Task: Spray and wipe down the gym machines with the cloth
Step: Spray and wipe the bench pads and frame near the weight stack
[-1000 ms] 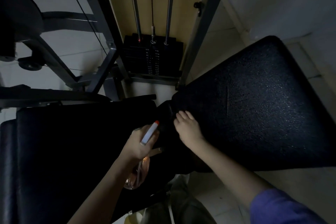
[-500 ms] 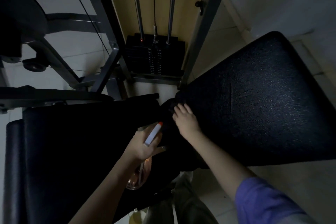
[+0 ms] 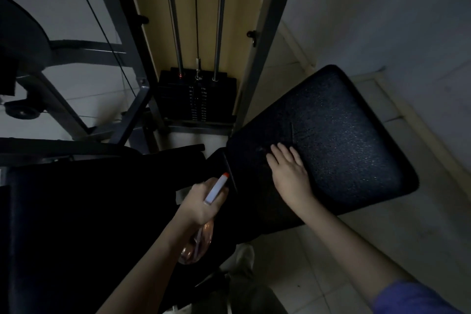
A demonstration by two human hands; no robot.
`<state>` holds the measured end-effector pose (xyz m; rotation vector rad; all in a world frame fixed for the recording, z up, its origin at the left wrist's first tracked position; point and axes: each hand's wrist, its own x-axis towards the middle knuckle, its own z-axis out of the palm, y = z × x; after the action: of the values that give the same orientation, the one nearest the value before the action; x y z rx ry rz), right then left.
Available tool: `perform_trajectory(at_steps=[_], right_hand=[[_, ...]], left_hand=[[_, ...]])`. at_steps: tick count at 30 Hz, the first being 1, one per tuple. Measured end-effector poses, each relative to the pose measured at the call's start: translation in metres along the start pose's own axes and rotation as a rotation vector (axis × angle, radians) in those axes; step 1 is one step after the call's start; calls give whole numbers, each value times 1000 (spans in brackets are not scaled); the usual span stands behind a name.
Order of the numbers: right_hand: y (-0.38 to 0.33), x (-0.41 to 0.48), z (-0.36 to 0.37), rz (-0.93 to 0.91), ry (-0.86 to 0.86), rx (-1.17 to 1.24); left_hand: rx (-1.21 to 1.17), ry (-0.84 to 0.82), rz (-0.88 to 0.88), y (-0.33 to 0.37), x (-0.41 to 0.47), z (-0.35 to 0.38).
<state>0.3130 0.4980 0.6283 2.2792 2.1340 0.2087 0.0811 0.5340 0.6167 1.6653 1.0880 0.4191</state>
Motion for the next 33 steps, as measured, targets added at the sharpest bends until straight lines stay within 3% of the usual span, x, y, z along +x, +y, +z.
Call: perform_trajectory(at_steps=[3, 10, 18, 24, 28, 33], right_hand=[[-6, 6, -1, 32, 3, -16], [-4, -40, 8, -212, -150, 63], [7, -81, 12, -387, -103, 103], [17, -107, 3, -472, -137, 267], [24, -120, -5, -365, -328, 525], [8, -136, -9, 92, -586, 989]], left_hand=[[-6, -4, 6, 8, -6, 4], [-13, 19, 36, 20, -25, 12], [-31, 72, -7, 39, -50, 48], [189, 188, -144, 43, -91, 111], [134, 295, -207, 32, -133, 147], [50, 419, -261, 12, -184, 181]])
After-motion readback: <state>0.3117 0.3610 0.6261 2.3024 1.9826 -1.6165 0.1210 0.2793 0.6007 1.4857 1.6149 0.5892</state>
